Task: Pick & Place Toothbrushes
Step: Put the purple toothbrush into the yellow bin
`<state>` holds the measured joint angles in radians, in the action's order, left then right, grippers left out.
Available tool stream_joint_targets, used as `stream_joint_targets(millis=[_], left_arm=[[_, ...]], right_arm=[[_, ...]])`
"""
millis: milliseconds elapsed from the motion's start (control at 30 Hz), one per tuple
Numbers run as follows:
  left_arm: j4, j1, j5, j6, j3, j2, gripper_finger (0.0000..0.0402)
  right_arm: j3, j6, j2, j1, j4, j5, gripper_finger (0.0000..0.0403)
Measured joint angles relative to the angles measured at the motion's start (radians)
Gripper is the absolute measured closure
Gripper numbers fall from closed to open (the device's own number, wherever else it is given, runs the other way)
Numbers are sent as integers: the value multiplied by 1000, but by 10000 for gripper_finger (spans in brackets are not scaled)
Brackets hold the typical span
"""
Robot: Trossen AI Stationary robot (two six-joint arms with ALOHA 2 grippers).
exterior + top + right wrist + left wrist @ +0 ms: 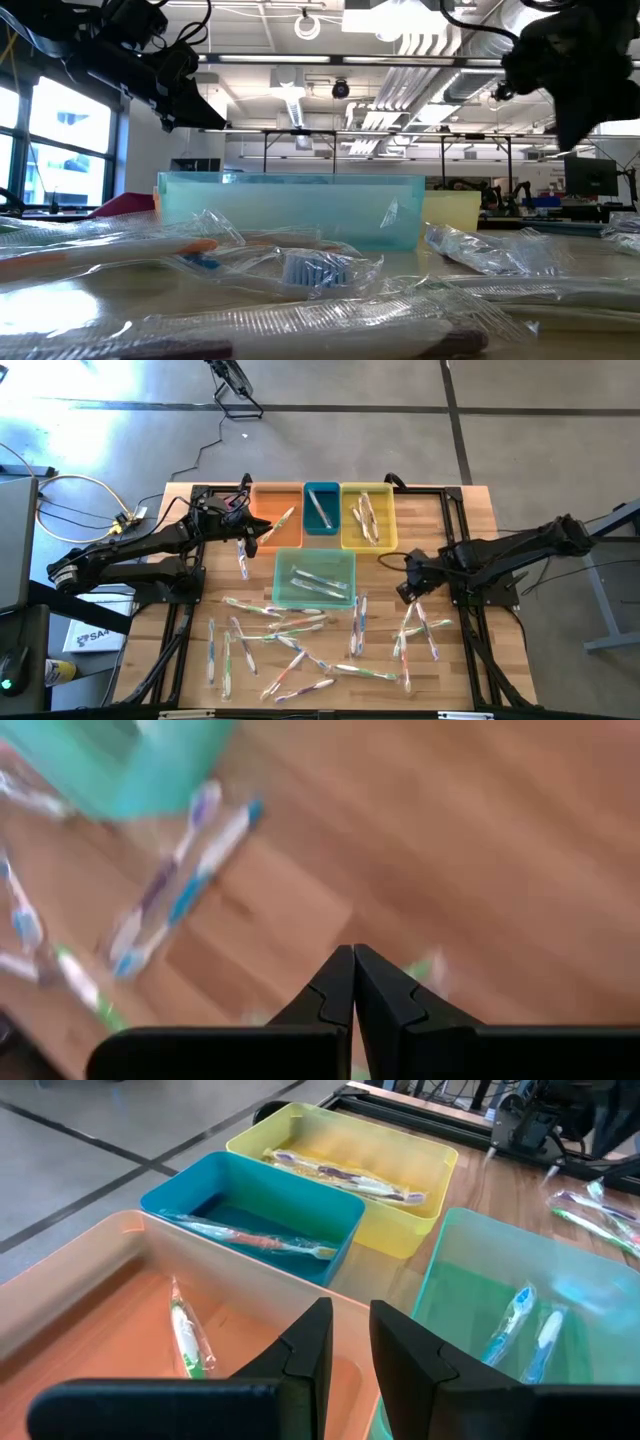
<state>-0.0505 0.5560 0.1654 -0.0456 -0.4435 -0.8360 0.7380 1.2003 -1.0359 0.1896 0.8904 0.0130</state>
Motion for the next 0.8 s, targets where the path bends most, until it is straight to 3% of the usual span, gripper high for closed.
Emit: stream_joint_targets(millis=[567, 800], left_arm=[[-1, 0, -3, 0, 0, 0, 333], [0, 0, -3, 0, 0, 0, 333]], right_arm=[[0, 353, -68, 153, 130, -194, 400], [0, 429, -68, 184, 150, -161, 400]])
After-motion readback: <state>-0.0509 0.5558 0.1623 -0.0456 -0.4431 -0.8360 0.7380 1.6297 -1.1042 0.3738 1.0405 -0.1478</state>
